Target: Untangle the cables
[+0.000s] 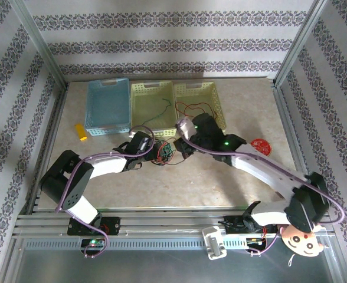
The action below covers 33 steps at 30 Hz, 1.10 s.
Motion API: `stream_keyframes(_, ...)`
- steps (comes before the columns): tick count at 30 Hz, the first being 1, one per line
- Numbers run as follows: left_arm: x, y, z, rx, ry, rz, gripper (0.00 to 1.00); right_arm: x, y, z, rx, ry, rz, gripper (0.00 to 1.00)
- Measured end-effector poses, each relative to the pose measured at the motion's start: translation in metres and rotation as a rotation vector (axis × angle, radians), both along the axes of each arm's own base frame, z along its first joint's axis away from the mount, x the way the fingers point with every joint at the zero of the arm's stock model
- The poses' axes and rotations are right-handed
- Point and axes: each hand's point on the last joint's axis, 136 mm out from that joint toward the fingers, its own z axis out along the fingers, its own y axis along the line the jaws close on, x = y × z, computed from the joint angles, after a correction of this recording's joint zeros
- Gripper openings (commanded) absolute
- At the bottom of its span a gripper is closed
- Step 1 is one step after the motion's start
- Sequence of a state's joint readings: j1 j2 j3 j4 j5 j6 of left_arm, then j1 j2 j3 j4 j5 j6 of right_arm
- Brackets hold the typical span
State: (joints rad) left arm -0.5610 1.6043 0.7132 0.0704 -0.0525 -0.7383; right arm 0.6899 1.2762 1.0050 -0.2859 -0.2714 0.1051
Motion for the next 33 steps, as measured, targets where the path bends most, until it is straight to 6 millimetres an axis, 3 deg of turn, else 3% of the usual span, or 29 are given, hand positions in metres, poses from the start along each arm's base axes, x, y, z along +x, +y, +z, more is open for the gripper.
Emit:
stream_keyframes(12, 0.002, 0.001, -0.003, 0.015, 0.007, 0.006, 0.97, 0.008, -0.063, 0.135, 0.218, -0.323, -0.178, 0.00)
stream_keyframes(18, 0.002, 0.001, -0.002, 0.015, 0.006, 0.006, 0.99, 0.013, -0.100, 0.190, 0.286, -0.492, -0.319, 0.00)
stream_keyframes(23, 0.002, 0.000, -0.002, 0.012, 0.006, 0.004, 0.99, 0.031, -0.124, 0.206, 0.288, -0.553, -0.434, 0.00)
stream_keyframes(33, -0.001, 0.002, 0.001, -0.013, -0.028, 0.006, 0.99, 0.091, -0.147, 0.181, 0.189, -0.528, -0.615, 0.00)
